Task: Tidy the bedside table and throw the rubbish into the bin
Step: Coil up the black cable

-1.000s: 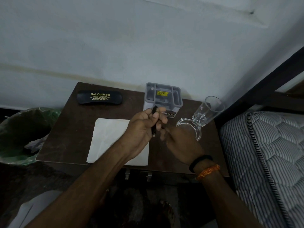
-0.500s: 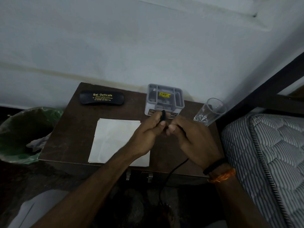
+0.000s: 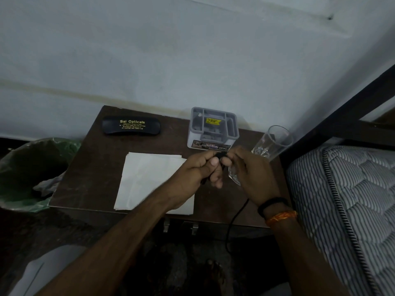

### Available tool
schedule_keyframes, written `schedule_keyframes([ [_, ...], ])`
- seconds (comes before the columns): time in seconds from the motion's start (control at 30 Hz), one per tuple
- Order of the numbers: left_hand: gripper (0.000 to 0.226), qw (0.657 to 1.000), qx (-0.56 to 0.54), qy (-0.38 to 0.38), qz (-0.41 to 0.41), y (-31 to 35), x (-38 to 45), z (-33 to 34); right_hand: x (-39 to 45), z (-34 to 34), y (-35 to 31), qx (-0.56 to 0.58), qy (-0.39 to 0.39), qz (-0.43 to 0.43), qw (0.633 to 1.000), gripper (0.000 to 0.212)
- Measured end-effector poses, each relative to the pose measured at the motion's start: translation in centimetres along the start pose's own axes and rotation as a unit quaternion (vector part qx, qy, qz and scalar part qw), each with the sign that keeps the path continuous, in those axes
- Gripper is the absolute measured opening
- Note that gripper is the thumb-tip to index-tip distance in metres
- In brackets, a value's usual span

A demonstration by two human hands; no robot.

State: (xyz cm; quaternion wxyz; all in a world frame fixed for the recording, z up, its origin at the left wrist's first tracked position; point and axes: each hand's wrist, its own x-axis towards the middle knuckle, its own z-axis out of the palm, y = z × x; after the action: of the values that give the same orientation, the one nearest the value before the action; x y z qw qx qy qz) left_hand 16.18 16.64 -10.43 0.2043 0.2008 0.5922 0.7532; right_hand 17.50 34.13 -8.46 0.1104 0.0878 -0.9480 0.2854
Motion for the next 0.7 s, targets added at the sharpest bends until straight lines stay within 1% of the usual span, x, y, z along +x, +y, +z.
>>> schedule_keyframes([
  [0.1,0.039,0.998,-0.059,0.023,-0.015,-0.1,0.1,0.0,-0.4,0.8,-0.1,-0.018,-0.091,0.051,0.994,0.025],
  [0.23,0.028,0.989,-0.139,0.048,-0.007,-0.2,0.4,-0.1,-0.7,1.0,-2.0,0.009,-0.170,0.072,0.983,0.019],
  [0.3,0.030,0.988,-0.144,0.061,-0.003,-0.4,0.6,-0.3,-1.1,1.2,-2.7,0.004,-0.214,0.077,0.974,0.023],
  [0.37,0.030,0.991,-0.111,0.077,-0.009,-0.7,0.8,-0.6,-1.5,1.2,-3.1,-0.024,-0.232,0.056,0.971,0.029],
  [0.47,0.028,0.993,-0.058,0.099,-0.011,-1.1,1.0,-0.9,-1.6,0.4,-3.6,-0.041,-0.182,-0.002,0.982,0.028],
  [0.57,0.024,0.995,0.004,0.101,-0.023,-1.1,1.0,-0.9,-1.4,-0.8,-3.8,-0.003,-0.130,-0.034,0.991,0.019],
  [0.63,0.025,0.996,-0.004,0.082,-0.036,-1.3,1.0,-0.8,-1.2,-1.5,-3.6,-0.003,-0.083,-0.073,0.994,0.022],
  [0.7,0.027,0.996,-0.021,0.078,-0.046,-1.4,1.2,-0.8,-1.0,-1.7,-3.1,0.004,-0.051,-0.090,0.995,0.027],
])
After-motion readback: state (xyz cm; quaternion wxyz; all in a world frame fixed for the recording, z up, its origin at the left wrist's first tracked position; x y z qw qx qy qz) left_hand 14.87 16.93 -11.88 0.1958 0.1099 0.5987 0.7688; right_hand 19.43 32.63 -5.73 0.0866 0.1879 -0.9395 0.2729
